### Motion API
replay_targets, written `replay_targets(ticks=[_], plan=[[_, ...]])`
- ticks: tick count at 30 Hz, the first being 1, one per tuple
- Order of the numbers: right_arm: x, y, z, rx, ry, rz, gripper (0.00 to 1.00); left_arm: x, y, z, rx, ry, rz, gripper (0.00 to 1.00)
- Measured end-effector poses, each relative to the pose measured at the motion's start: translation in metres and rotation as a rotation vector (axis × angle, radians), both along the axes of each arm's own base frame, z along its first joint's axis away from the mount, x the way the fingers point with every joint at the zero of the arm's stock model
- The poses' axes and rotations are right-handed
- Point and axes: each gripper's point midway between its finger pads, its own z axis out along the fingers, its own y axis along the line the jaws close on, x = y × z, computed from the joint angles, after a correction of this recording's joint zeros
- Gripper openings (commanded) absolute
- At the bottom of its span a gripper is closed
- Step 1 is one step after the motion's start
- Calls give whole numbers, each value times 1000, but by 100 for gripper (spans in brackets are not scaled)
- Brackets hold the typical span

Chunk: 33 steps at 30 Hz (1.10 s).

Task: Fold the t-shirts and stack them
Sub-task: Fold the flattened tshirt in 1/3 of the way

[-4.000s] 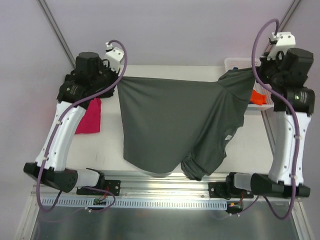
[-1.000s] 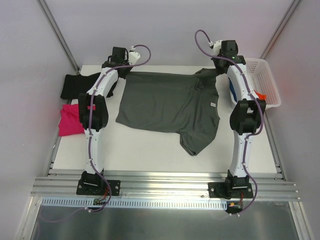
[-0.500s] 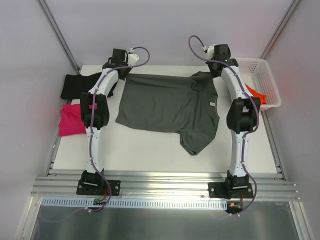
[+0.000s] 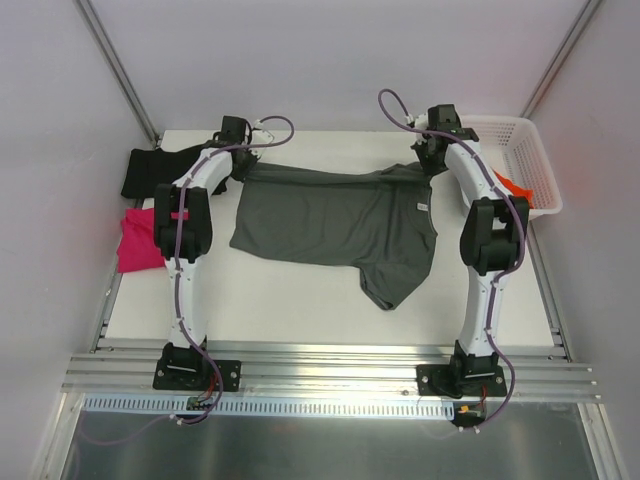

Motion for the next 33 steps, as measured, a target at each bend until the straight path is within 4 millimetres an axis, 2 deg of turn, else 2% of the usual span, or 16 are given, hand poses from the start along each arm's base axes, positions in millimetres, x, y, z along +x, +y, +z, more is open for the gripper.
replay_targets(ticks=[6,15,19,24,28,30,31,32,33], plan=[[-4,3,16,15,-25,3,1,-8,1,14,-16,-13,19,0],[-12,19,14,18,-1,36,1,-3,-1,24,-34,-37,37,0],[-19,24,3,20,28,51,1,-2,-1,24,-34,-41,38,0],[-35,23,-17,17,99,55,1,-8,-1,16,-36,-20,42,0],[-38,23,-20,19,115,57,1,-14,-1,8,-38,5,51,2],[-39,22,-21,20,117,55,6,-15,0,6,-37,9,51,41],[-40,22,-22,22,121,54,17,-16,0,5,-35,11,51,58],[-41,21,-24,23,125,50,22,-17,0,3,-37,15,57,71],[-42,19,-26,23,133,47,40,-21,1,1,-36,24,63,89]])
